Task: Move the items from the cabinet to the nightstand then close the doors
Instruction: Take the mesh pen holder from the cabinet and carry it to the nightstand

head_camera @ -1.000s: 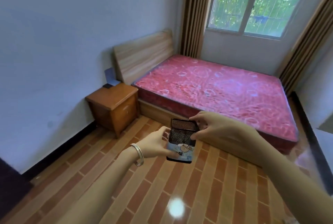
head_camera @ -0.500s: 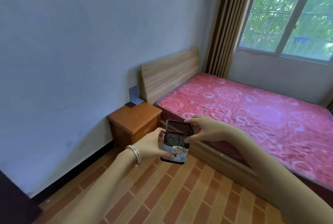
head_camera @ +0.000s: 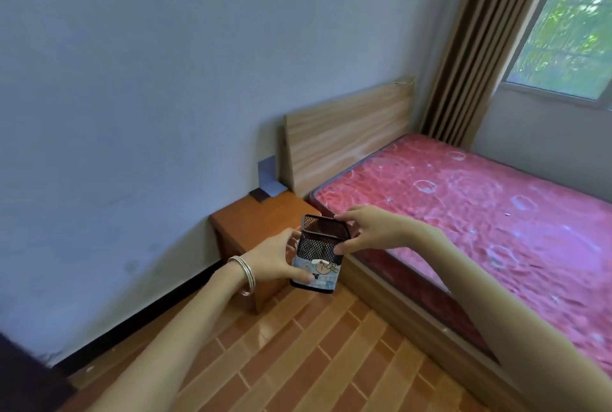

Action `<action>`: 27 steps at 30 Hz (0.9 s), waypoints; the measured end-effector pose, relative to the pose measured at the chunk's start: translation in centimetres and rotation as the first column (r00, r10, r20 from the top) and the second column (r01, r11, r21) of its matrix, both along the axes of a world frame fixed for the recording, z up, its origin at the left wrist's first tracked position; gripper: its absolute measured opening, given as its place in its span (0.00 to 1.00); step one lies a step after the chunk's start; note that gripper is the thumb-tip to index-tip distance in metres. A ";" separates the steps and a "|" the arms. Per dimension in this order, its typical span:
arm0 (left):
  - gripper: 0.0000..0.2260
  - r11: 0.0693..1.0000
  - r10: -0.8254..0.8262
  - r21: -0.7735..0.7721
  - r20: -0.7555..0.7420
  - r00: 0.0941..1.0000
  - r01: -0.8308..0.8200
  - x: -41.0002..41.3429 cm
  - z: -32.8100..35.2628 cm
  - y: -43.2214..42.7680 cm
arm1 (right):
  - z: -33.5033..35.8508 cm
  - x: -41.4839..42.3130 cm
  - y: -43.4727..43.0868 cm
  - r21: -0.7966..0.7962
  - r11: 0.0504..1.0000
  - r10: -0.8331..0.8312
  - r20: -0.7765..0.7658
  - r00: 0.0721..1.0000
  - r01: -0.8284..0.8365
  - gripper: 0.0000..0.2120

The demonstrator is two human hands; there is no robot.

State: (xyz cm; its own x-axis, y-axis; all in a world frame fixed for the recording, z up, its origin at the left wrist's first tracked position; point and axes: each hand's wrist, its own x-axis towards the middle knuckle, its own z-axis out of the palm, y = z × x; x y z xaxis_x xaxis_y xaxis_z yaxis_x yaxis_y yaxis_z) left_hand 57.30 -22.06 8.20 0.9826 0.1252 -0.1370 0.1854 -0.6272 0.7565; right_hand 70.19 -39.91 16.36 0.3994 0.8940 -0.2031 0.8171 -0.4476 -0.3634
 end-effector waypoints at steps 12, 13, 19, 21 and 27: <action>0.37 0.986 0.163 -0.010 -0.036 0.986 -0.164 11.9 -1.8 8.2 | -1.0 15.4 11.0 -0.069 0.982 0.171 -0.049 0.984 -0.174 0.31; 0.38 0.984 0.180 -0.011 -0.045 0.983 -0.180 12.4 -2.3 9.1 | -1.5 16.2 12.2 -0.081 0.979 0.186 -0.054 0.981 -0.189 0.31; 0.38 0.972 0.236 0.004 -0.075 0.969 -0.236 15.2 -5.3 16.2 | -4.3 20.4 21.1 -0.115 0.957 0.262 -0.052 0.964 -0.266 0.34; 0.37 0.968 0.251 0.026 -0.069 0.966 -0.250 16.5 -6.1 19.6 | -5.0 21.7 24.7 -0.131 0.952 0.271 -0.061 0.961 -0.276 0.33; 0.36 0.962 0.270 -0.004 -0.096 0.958 -0.272 20.7 -7.6 28.7 | -6.7 26.3 35.3 -0.174 0.940 0.286 -0.071 0.956 -0.294 0.36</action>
